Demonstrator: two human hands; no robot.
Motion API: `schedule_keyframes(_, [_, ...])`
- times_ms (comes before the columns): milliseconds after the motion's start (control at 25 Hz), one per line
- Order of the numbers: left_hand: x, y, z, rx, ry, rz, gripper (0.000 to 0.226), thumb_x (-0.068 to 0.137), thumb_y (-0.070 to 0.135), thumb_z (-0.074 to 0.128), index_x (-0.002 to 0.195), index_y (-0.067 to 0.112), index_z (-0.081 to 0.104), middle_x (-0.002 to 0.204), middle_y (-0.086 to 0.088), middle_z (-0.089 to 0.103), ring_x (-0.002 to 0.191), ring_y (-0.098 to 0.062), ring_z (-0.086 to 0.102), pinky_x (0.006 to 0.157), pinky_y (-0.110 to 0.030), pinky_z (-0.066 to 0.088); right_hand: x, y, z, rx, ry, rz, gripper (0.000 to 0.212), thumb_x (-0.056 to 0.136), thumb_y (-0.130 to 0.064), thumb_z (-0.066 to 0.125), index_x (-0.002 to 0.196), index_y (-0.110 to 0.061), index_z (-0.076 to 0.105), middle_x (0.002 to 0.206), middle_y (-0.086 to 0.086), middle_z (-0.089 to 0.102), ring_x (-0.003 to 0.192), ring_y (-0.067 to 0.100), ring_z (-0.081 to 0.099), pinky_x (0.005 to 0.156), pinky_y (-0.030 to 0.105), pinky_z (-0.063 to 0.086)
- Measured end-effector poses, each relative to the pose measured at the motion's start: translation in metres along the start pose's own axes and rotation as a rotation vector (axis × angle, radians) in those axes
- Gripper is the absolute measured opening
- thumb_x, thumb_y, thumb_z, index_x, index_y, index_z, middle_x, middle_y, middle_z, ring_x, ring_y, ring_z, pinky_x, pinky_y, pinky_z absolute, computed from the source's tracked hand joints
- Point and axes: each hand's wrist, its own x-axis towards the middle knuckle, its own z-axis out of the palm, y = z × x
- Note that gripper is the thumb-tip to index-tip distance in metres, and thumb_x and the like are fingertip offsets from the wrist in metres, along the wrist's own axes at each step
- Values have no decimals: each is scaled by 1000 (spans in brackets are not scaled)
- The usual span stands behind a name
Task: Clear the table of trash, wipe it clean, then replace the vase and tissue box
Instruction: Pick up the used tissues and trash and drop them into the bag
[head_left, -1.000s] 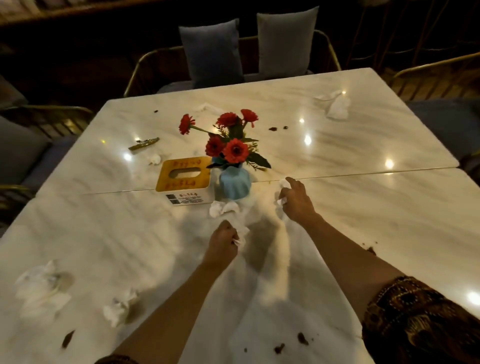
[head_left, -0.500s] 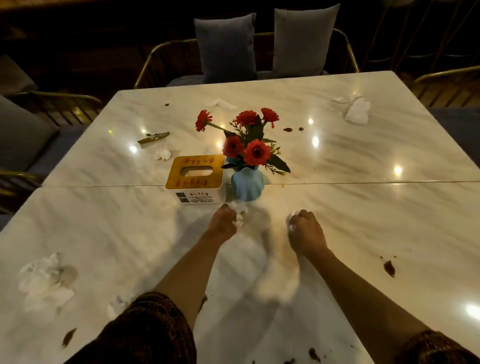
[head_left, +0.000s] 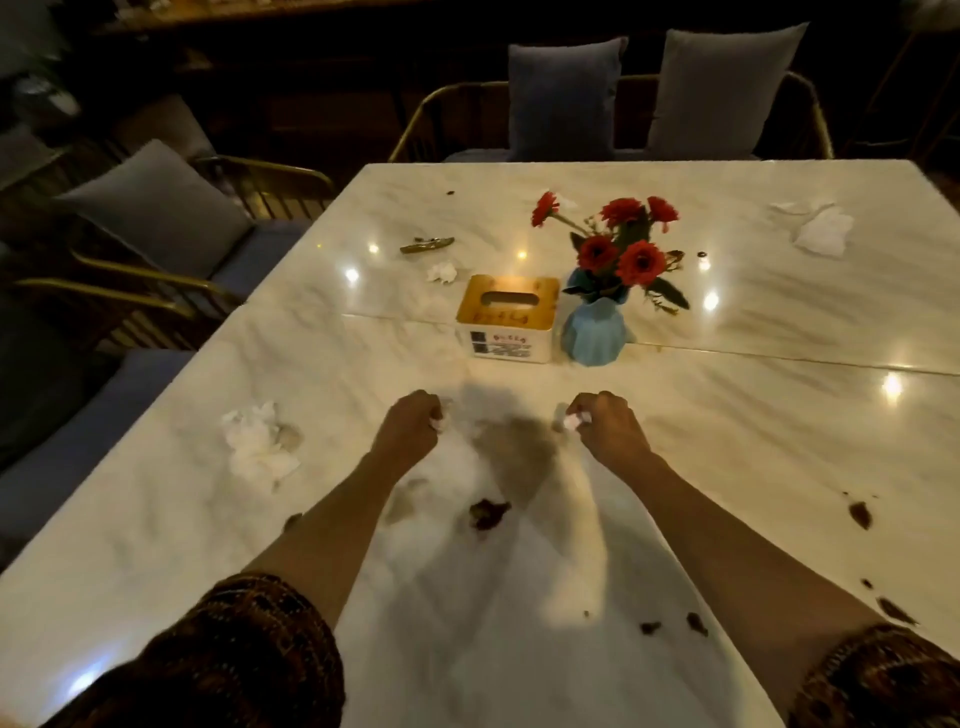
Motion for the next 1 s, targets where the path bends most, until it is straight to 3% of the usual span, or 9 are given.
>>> schedule_keyframes(240, [-45,-115,-86,24,96,-138,23,80,-1,55,101,6,54,85,-16,65,80,-36,60,66,-34,44,-17,-115,73,9,-124,-215,17,82,-4,63,96,-12,68,108,14,51,96,34,57,78,33,44])
schedule_keyframes(400, [-50,-186,-116,35,46,-259,45,87,9,57,128,5,39,104,-22,63,99,-39,61,83,-40,47,-23,-187,120,2,-235,-331,19,77,-2,65,96,-3,68,112,19,50,101,32,55,75,23,35])
schedule_keyframes(520, [-48,-238,-128,4,-19,-294,58,89,14,58,139,6,31,116,-25,60,109,-41,57,90,-42,45,-27,-220,178,-71,-388,-211,21,81,-3,63,101,0,66,105,19,54,104,33,56,73,22,36])
schedule_keyframes(600, [-47,-261,-127,-3,-139,-246,70,85,9,61,144,6,24,123,-27,54,112,-42,55,91,-42,45,-34,-232,204,-148,-377,-16,26,87,-6,57,112,-3,60,117,18,53,107,33,56,81,28,43])
schedule_keyframes(680, [-43,-269,-121,7,-250,-255,78,83,3,62,147,7,18,123,-29,52,108,-42,57,86,-41,48,-43,-234,215,-215,-303,39,27,89,-9,54,115,-5,57,122,18,53,108,33,55,86,32,44])
schedule_keyframes(760, [-36,-275,-115,65,-310,-294,70,84,2,60,144,3,25,120,-26,56,107,-38,58,86,-36,47,-53,-233,223,-275,-228,5,33,92,-18,53,123,-5,52,127,16,50,114,32,51,94,33,38])
schedule_keyframes(840, [-35,-279,-109,123,-337,-274,41,86,5,57,126,-4,49,117,-21,60,112,-33,58,90,-29,42,-64,-232,231,-314,-153,-13,45,95,-25,51,133,-4,42,130,14,47,117,31,47,96,32,35])
schedule_keyframes(920, [-46,-286,-100,75,-237,-234,22,85,3,55,104,-5,60,108,-19,64,106,-32,60,86,-28,43,-71,-231,237,-351,-83,6,44,95,-22,48,134,-4,40,127,13,47,114,30,47,92,29,36])
schedule_keyframes(1000, [-57,-291,-94,-7,-122,-178,18,82,-3,52,96,-5,64,102,-20,67,98,-34,62,82,-30,46,-71,-230,235,-303,-59,24,34,93,-11,47,126,-3,45,121,13,51,109,28,50,83,25,33])
